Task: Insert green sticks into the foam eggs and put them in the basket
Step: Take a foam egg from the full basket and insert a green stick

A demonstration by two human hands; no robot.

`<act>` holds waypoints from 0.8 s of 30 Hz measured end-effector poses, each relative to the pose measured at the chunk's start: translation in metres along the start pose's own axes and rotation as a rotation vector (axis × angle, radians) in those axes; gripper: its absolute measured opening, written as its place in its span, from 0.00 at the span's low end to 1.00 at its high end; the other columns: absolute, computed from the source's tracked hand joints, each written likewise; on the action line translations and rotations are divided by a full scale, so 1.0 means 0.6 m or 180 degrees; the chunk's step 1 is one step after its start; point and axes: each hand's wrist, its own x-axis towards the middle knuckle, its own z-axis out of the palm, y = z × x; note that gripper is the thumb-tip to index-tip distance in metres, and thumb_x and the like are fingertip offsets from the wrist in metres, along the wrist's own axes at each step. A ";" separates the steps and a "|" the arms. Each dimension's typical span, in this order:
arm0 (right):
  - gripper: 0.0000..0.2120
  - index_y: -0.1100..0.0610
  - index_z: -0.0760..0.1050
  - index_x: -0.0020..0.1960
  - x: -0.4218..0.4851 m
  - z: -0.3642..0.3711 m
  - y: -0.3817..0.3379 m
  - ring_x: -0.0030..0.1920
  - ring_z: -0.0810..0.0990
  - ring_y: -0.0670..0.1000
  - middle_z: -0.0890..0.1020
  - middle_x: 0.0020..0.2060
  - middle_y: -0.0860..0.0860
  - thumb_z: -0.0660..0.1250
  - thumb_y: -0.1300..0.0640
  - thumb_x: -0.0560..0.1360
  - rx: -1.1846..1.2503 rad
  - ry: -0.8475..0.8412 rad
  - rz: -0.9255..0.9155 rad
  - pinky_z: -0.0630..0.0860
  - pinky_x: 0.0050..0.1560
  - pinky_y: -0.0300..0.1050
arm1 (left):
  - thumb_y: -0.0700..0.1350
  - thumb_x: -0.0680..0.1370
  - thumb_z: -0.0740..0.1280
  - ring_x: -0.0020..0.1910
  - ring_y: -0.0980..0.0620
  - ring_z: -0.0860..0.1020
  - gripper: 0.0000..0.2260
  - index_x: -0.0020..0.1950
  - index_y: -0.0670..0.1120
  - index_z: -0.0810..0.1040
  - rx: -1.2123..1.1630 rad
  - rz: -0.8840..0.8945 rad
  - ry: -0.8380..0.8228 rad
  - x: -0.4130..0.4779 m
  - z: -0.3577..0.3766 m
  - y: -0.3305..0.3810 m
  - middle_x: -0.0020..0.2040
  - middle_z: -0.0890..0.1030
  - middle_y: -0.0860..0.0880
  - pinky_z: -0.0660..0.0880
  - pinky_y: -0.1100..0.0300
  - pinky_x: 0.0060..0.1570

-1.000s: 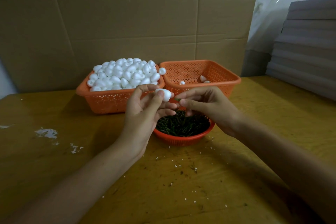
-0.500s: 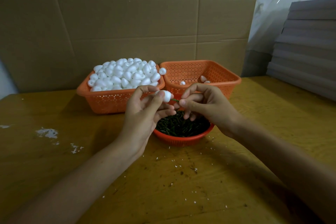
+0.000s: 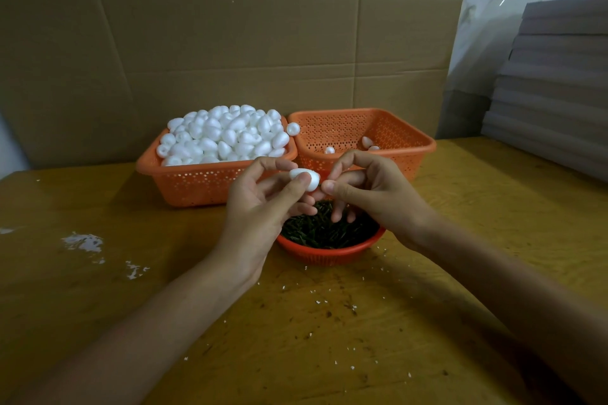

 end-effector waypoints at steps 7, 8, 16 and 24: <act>0.10 0.64 0.73 0.54 -0.003 0.000 -0.001 0.33 0.85 0.53 0.89 0.44 0.56 0.70 0.60 0.80 -0.0035 -0.0055 -0.0107 0.78 0.32 0.41 | 0.43 0.73 0.75 0.40 0.49 0.84 0.16 0.57 0.40 0.77 0.0124 -0.0014 -0.0036 -0.001 -0.001 0.000 0.46 0.87 0.40 0.81 0.60 0.40; 0.10 0.64 0.73 0.54 -0.003 0.001 -0.001 0.33 0.85 0.53 0.89 0.44 0.56 0.70 0.59 0.80 -0.0033 -0.0068 -0.0117 0.78 0.31 0.41 | 0.43 0.73 0.75 0.40 0.49 0.84 0.16 0.58 0.40 0.77 0.0120 -0.0027 -0.0035 -0.001 -0.001 0.000 0.46 0.87 0.40 0.80 0.60 0.39; 0.11 0.61 0.75 0.56 -0.002 0.000 0.004 0.36 0.86 0.55 0.88 0.43 0.55 0.72 0.57 0.78 -0.0116 -0.0136 -0.0119 0.79 0.30 0.42 | 0.44 0.74 0.74 0.39 0.49 0.83 0.13 0.57 0.42 0.78 -0.0020 0.0000 0.0015 0.000 -0.001 -0.002 0.46 0.87 0.42 0.80 0.60 0.37; 0.06 0.62 0.80 0.54 -0.002 0.001 0.006 0.35 0.86 0.56 0.88 0.44 0.56 0.70 0.59 0.81 -0.0267 -0.0200 -0.0195 0.79 0.29 0.43 | 0.43 0.76 0.74 0.42 0.45 0.84 0.13 0.57 0.41 0.77 0.0006 0.0047 0.0036 -0.002 0.000 -0.002 0.51 0.87 0.39 0.80 0.60 0.38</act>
